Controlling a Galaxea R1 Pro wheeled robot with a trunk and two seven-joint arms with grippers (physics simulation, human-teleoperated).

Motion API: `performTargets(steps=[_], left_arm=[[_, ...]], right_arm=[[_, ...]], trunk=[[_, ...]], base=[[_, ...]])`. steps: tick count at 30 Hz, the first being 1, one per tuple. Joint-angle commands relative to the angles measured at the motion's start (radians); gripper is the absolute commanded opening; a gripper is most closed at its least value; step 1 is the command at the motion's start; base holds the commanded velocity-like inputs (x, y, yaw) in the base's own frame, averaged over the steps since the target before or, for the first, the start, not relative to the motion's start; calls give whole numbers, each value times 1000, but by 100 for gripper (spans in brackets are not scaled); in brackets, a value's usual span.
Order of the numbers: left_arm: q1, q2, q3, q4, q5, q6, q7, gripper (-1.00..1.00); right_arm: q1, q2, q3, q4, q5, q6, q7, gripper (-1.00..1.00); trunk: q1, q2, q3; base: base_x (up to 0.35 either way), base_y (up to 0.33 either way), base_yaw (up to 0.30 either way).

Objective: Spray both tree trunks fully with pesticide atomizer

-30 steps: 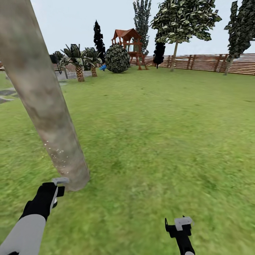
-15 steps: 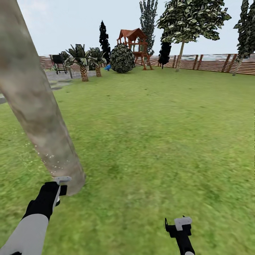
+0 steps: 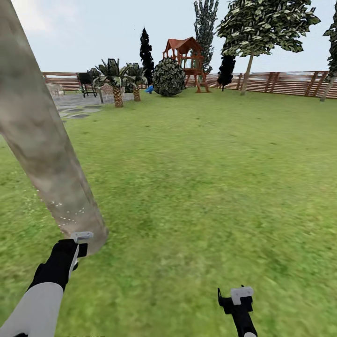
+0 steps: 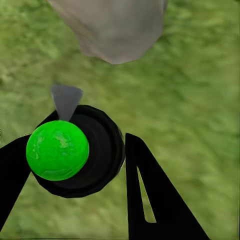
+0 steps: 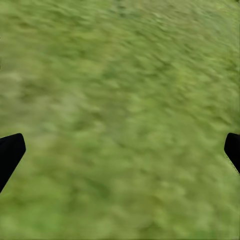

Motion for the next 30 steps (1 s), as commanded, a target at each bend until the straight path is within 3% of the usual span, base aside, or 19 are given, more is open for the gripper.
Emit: performTargets(steps=[1,12,21,23,30], left_arm=[[-1,0,1,-2,-1,4,0,-100],[-1,-3,5,8,2,4,-4,-100],[-1,12,40,5,3,6,-2,-100],[-1,1,28,16,-2,4,0,-100],[-1,-3,30,9,2,5,0,-100]], right_arm=[[0,-1,9,0,-5,-1,-4,100],[0,-1,9,0,-5,-1,-3,100],[0,-8,7,1,-5,-2,-5,100],[0,-8,7,2,-6,-2,-5,100],[0,-7,8,1,-5,-2,-5,100]], trunk=[[0,0,-1],[0,0,-1],[0,0,-1],[0,0,-1],[0,0,-1]], base=[[92,-275,276],[94,-275,278],[221,-201,278],[195,-211,254],[-6,-269,32]])
